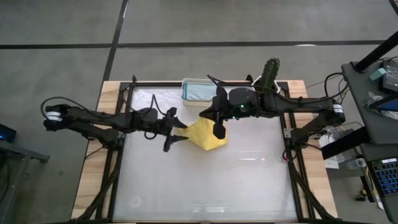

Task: Fold microfiber towels
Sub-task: Fold the yellow cloth

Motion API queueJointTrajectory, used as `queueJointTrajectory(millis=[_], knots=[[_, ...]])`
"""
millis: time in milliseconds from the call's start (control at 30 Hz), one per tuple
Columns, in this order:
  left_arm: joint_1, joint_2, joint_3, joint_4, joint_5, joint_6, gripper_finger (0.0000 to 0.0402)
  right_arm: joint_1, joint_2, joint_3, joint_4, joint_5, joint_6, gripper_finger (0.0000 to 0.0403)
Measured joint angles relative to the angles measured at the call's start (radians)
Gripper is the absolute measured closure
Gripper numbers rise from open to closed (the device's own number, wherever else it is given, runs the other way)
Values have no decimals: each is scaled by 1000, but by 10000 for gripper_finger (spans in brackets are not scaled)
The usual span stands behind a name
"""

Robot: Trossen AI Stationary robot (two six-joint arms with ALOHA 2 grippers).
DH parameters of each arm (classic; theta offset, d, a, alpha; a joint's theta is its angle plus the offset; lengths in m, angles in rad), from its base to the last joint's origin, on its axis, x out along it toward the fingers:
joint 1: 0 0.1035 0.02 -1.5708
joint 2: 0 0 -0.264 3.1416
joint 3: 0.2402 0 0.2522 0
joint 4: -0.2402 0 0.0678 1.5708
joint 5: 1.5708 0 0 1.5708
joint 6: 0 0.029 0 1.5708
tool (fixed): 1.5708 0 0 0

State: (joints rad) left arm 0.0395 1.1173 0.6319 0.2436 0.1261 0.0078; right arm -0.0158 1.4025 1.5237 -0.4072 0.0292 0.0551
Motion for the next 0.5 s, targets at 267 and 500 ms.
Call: queueJointTrajectory(millis=[267, 500], knots=[[-1, 144, 2, -2, 1, 6, 259, 0, 0, 59, 46, -1, 10, 394], [-7, 211, 3, -65, 116, -7, 328, 0, 0, 166, 21, 0, -38, 394]])
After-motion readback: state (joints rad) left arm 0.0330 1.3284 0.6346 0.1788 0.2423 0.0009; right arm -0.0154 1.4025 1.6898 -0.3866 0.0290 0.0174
